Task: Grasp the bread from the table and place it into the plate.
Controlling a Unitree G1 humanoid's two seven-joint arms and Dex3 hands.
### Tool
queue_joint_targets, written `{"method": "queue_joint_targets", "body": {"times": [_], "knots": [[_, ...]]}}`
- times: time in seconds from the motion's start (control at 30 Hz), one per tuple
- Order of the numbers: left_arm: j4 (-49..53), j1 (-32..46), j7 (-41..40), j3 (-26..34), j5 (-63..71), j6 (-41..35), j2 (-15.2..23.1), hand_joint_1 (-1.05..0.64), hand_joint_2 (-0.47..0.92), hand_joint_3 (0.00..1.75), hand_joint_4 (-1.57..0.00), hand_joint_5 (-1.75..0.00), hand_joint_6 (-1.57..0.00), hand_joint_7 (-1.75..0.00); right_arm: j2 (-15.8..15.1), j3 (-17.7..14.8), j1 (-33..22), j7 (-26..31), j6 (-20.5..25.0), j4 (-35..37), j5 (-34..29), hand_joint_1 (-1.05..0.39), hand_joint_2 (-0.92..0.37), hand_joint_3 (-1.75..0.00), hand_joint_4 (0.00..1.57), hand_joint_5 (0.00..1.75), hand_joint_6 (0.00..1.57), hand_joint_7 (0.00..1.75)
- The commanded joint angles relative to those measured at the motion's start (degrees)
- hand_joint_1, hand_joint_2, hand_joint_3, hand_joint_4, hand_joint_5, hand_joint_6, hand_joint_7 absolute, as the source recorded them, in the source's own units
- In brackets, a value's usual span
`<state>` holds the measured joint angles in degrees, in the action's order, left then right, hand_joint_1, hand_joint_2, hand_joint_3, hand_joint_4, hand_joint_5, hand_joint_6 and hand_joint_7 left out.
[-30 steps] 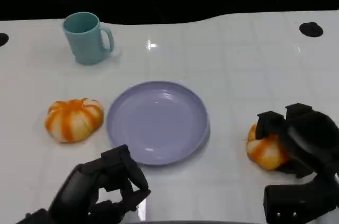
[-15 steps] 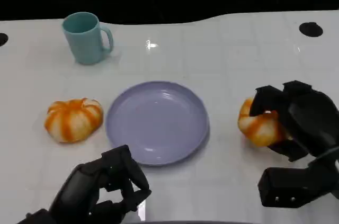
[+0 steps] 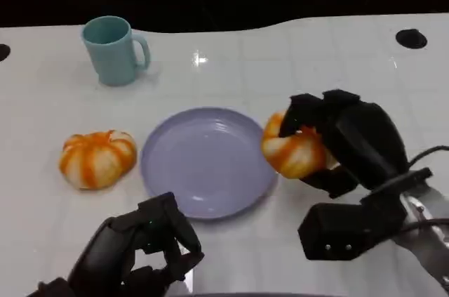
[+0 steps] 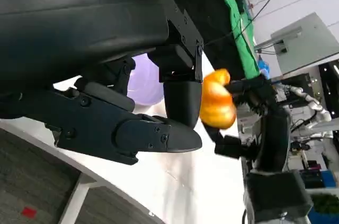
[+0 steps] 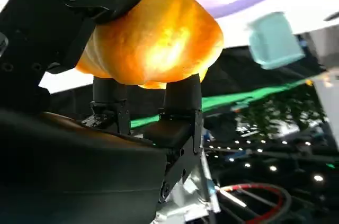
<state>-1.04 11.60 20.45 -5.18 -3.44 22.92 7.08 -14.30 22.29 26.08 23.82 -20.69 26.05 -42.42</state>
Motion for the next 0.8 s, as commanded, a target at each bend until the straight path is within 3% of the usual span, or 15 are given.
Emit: {"method": "queue_joint_targets", "body": {"times": [0.03, 0.37, 0.57, 0.6, 0.67, 0.7, 0.77, 0.8], "knots": [[-0.5, 0.4, -0.7, -0.1, 0.1, 0.0, 0.2, -0.54, 0.92, 0.32, -0.7, -1.75, -0.59, -1.55, 2.4, 1.0, 3.1, -1.0, 0.9, 0.9, -0.3, -0.17, -0.28, -1.24, 0.96, 1.75, 0.71, 1.75], [-1.1, 0.6, -1.2, -0.7, 0.9, -0.4, -0.4, -0.53, 0.92, 0.31, -0.7, -1.75, -0.6, -1.56, 9.4, 4.7, 9.9, -0.1, 0.1, 10.8, -1.1, -0.17, -0.27, -1.32, 0.99, 1.75, 0.75, 1.75], [-1.6, 0.8, -1.2, -1.1, 0.7, -0.8, -0.4, -0.53, 0.92, 0.32, -0.7, -1.75, -0.61, -1.56, 12.8, 4.7, 13.1, -2.7, -1.4, 17.3, 1.8, -0.15, -0.3, -1.3, 0.91, 1.75, 0.71, 1.75], [-1.6, 0.8, -1.2, -1.1, 0.7, -0.7, -0.4, -0.53, 0.92, 0.32, -0.7, -1.75, -0.61, -1.56, 13.4, 4.5, 13.5, -3.9, -1.2, 18.1, 2.6, -0.16, -0.33, -1.25, 0.87, 1.75, 0.7, 1.64], [-1.5, 0.7, -1.2, -1.1, 0.6, -0.5, -0.4, -0.53, 0.92, 0.32, -0.7, -1.75, -0.61, -1.56, 14.4, 4.3, 14.2, -6.5, -0.2, 19.1, 3.9, -0.16, -0.41, -1.15, 0.78, 1.63, 0.76, 1.27], [-1.4, 0.7, -1.2, -1.1, 0.7, -0.3, -0.3, -0.53, 0.92, 0.32, -0.7, -1.75, -0.6, -1.56, 14.7, 4.5, 14.6, -8.0, 0.7, 19.3, 4.2, -0.17, -0.46, -1.04, 0.76, 1.48, 0.76, 1.09], [-1.3, 0.6, -1.2, -1.1, 0.7, -0.3, -0.3, -0.54, 0.92, 0.32, -0.7, -1.75, -0.6, -1.56, 14.3, 5.8, 15.4, -11.9, 2.8, 18.9, 3.2, -0.22, -0.63, -0.63, 0.69, 1.02, 0.73, 0.59], [-1.4, 0.7, -1.2, -1.1, 0.6, -0.6, -0.3, -0.54, 0.92, 0.32, -0.7, -1.75, -0.6, -1.56, 13.9, 6.6, 15.8, -14.0, 3.3, 18.8, 2.7, -0.27, -0.72, -0.46, 0.55, 0.79, 0.64, 0.34]]}}
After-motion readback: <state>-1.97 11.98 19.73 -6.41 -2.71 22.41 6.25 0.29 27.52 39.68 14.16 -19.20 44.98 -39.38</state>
